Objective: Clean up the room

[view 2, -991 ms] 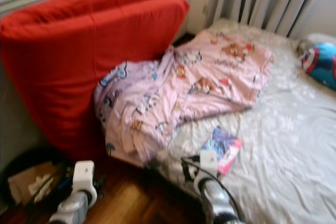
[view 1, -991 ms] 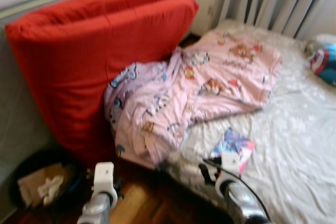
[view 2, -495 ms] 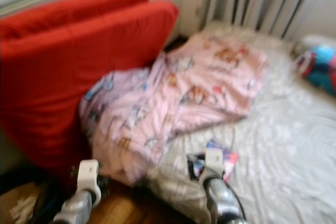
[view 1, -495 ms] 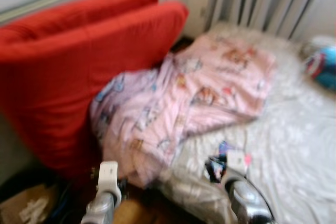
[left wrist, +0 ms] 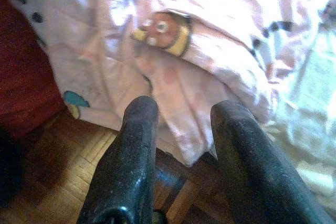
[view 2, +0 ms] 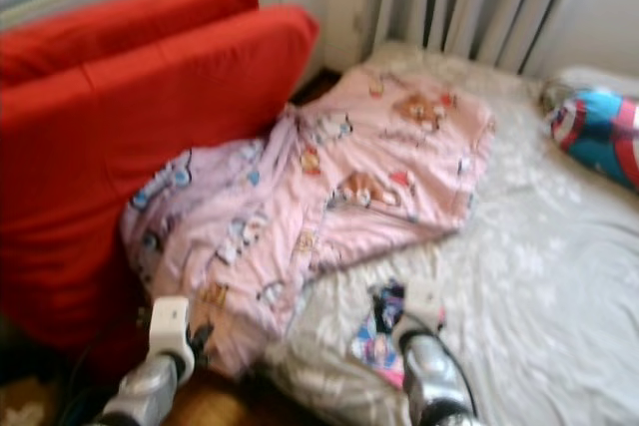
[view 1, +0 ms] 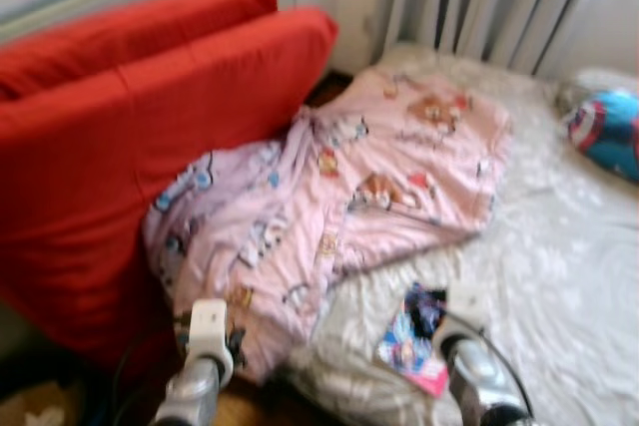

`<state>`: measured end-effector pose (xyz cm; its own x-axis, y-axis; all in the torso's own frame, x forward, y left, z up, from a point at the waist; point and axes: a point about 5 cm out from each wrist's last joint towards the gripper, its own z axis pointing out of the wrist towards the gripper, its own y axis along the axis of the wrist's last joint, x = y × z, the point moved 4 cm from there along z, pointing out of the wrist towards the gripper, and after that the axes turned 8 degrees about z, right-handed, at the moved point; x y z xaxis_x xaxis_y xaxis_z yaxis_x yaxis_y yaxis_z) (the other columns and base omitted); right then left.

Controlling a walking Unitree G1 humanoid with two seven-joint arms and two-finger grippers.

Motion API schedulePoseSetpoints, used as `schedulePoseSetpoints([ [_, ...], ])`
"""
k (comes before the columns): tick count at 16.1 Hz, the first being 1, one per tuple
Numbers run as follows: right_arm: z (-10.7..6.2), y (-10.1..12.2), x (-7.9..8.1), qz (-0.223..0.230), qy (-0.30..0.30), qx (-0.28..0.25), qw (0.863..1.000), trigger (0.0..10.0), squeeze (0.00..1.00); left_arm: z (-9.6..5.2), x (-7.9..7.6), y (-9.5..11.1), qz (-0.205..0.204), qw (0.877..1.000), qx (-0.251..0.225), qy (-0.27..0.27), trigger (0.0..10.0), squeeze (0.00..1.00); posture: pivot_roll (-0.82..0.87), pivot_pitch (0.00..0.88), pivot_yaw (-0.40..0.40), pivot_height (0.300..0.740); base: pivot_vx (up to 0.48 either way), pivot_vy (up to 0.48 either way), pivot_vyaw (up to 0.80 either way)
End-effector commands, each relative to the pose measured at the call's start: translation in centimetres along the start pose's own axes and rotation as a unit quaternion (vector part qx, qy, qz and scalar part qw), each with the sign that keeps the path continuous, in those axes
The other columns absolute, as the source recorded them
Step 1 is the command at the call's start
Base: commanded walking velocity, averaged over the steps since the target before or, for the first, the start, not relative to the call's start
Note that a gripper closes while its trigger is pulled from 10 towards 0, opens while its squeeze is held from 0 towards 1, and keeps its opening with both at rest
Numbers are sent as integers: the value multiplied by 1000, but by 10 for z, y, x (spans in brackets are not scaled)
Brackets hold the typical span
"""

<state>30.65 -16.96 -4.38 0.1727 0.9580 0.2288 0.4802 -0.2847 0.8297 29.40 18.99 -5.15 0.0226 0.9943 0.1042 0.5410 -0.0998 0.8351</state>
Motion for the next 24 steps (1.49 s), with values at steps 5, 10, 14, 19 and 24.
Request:
schedulePoseSetpoints([
  [5,4,18,4,12,3,-30,999,10000,0,3,7,17,1,1000,-30,7,10000,0,-116,41,-36,740,0,0,-287],
  [10,6,36,14,-11,32,-73,997,10000,0,7,8,53,-6,995,-102,7,10000,0,-131,21,-32,740,0,0,-383],
  [14,4,49,19,-16,52,-109,993,10000,0,4,15,78,1,987,-159,32,10000,0,-131,11,-30,740,0,0,0],
  [19,2,51,29,-28,87,-119,989,10000,0,-5,26,73,12,982,-180,64,10000,0,-131,0,-35,740,0,-232,-565],
  [24,3,62,37,-37,98,-138,985,10000,0,-6,27,76,2,980,-182,75,10000,0,-123,37,-51,740,0,0,-700],
])
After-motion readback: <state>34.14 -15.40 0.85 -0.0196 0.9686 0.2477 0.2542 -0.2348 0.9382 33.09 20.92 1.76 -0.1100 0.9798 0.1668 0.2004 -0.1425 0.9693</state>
